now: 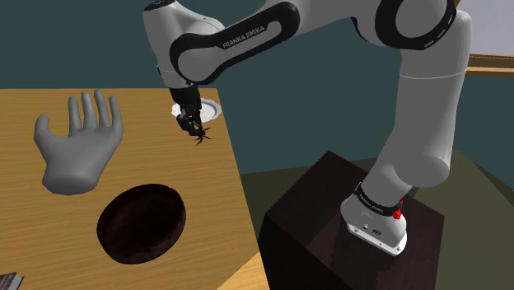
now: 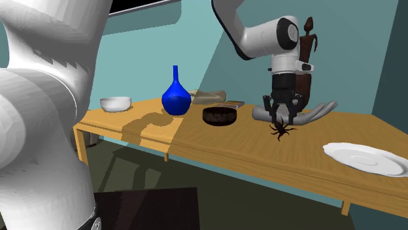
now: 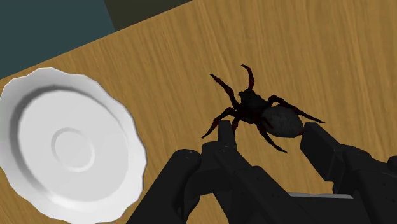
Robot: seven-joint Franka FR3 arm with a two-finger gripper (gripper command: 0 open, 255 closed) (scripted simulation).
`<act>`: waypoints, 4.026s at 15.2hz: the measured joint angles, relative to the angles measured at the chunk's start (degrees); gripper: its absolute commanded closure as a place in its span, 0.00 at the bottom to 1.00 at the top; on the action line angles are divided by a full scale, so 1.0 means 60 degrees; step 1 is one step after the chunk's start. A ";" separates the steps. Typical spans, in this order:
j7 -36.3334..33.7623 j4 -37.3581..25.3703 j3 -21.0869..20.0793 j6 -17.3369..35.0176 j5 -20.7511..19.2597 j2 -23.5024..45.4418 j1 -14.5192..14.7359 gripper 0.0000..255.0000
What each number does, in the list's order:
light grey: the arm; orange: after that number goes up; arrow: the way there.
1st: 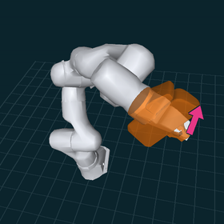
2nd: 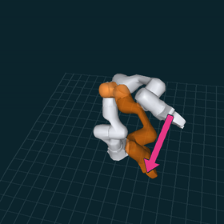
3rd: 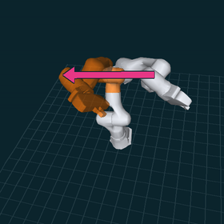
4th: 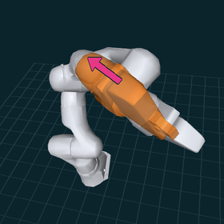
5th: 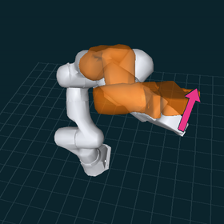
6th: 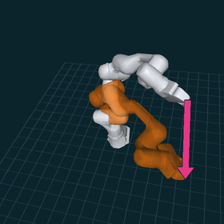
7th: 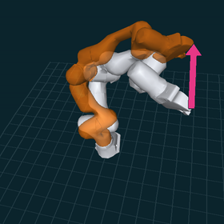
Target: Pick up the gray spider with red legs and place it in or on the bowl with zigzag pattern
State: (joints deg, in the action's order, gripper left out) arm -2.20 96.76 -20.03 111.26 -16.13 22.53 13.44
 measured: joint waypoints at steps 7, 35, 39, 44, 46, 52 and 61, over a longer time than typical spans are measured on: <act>0.0171 -0.0515 -0.0060 -0.0750 0.0151 -0.0267 -0.0003 1.00; -0.3716 -0.4547 -0.1024 -0.3100 -0.0438 0.2101 0.3787 1.00; -0.4128 -0.5511 -0.1020 -0.3428 -0.0604 0.2797 0.4451 1.00; -0.4264 -0.5051 -0.1001 -0.2901 -0.0649 0.2900 0.4419 1.00; -0.4317 -0.4829 -0.0996 -0.2668 -0.0666 0.2923 0.4396 1.00; -0.4353 -0.4570 -0.0968 -0.2332 -0.0708 0.3005 0.4348 1.00; -0.4355 -0.4558 -0.0969 -0.2323 -0.0707 0.3006 0.4347 0.00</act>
State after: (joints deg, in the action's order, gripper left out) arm -28.33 69.41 -25.85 97.32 -20.37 40.57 39.52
